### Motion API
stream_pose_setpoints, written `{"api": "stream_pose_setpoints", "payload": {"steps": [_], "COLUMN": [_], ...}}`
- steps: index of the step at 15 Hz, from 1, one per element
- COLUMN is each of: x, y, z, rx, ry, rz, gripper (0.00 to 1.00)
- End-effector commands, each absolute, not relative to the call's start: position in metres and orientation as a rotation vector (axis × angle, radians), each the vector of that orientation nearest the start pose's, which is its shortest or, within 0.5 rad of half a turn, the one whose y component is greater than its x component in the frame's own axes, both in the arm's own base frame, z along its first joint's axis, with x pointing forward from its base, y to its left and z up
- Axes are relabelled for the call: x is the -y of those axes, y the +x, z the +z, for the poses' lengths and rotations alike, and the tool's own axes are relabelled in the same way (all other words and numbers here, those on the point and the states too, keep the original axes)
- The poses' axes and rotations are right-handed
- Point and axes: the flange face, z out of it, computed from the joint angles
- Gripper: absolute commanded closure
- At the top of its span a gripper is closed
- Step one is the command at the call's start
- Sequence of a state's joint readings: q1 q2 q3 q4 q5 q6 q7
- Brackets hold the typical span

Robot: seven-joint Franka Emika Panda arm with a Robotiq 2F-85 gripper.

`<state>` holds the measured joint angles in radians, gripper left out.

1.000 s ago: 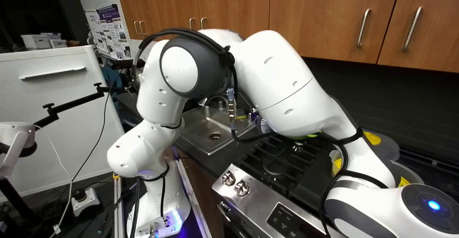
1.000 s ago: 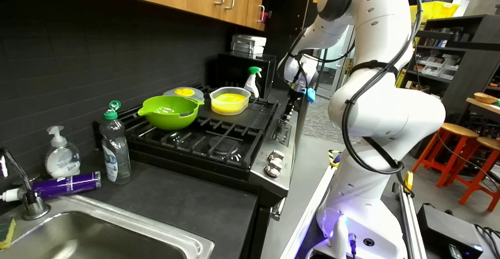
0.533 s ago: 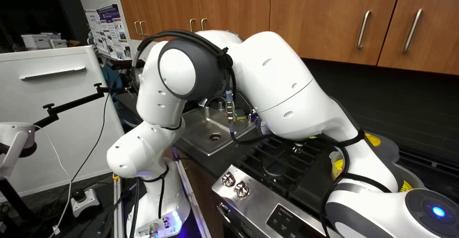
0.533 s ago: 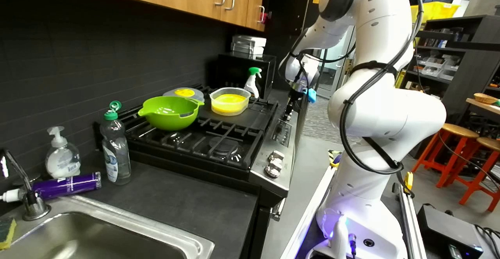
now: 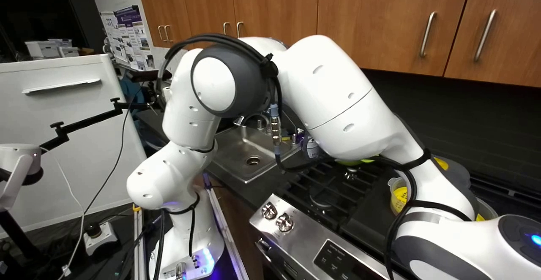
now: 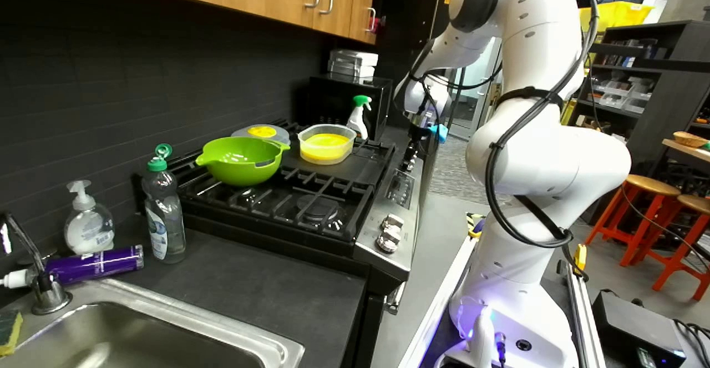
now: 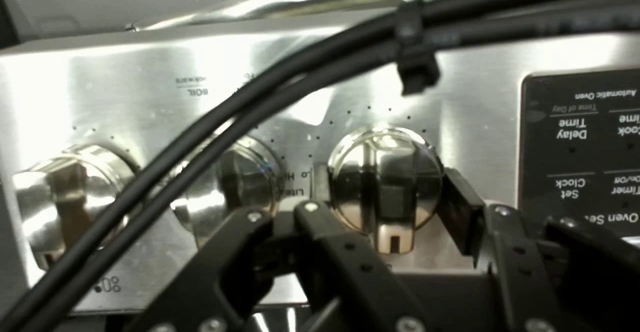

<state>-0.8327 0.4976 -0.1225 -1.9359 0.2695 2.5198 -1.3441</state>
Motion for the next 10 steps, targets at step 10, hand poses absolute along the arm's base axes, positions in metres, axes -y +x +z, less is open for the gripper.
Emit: {"api": "stream_pose_setpoints", "payload": {"steps": [10], "x": [0.5205], "y": [0.3620], "z": [0.2541], "rx": [0.182], "ry": [-2.984], "rz": [0.017], "gripper": [0.69]}}
